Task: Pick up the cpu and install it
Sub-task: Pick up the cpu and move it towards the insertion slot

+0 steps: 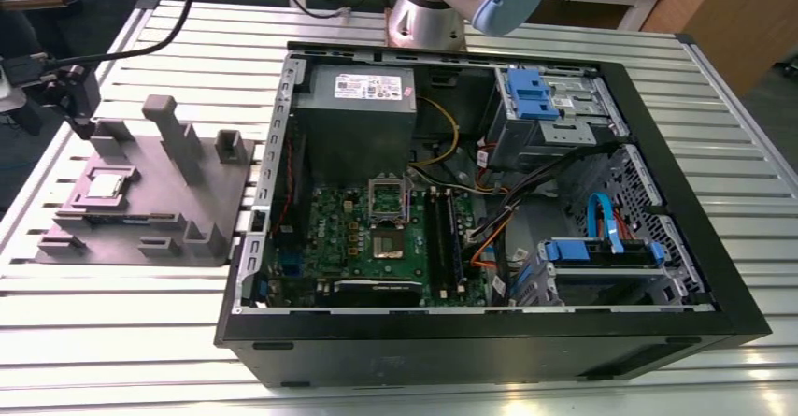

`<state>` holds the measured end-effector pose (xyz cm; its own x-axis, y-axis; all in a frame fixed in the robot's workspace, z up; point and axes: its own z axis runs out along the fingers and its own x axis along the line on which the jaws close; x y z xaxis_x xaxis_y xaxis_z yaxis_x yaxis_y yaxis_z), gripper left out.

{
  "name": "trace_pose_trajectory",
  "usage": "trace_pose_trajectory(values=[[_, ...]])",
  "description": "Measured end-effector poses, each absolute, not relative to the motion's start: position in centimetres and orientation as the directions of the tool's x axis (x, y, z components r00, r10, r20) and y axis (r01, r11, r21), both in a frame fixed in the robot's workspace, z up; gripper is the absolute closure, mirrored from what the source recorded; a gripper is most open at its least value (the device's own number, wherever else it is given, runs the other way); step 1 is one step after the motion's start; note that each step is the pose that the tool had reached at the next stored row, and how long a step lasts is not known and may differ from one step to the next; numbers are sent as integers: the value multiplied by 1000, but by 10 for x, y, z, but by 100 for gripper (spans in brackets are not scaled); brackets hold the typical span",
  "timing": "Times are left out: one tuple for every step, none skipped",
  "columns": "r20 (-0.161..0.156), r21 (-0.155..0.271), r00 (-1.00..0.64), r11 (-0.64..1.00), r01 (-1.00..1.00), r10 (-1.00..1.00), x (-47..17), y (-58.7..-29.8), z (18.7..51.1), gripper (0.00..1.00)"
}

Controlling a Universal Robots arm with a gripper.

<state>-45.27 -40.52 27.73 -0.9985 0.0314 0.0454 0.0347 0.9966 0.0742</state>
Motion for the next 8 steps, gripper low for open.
trace_pose_trajectory(values=[[46,74,-999,997,33,29,-452,-405,275,41],[46,74,-999,997,32,28,-451,-406,274,41],[46,74,-999,997,32,28,-451,-407,272,41],[46,74,-999,997,32,28,-450,-409,271,41],[46,74,-999,997,32,28,-450,-411,270,41],[46,74,-999,997,31,28,-449,-411,269,41],[46,74,-999,997,31,27,-449,-412,267,41],[47,74,-999,997,30,27,-448,-412,265,41]])
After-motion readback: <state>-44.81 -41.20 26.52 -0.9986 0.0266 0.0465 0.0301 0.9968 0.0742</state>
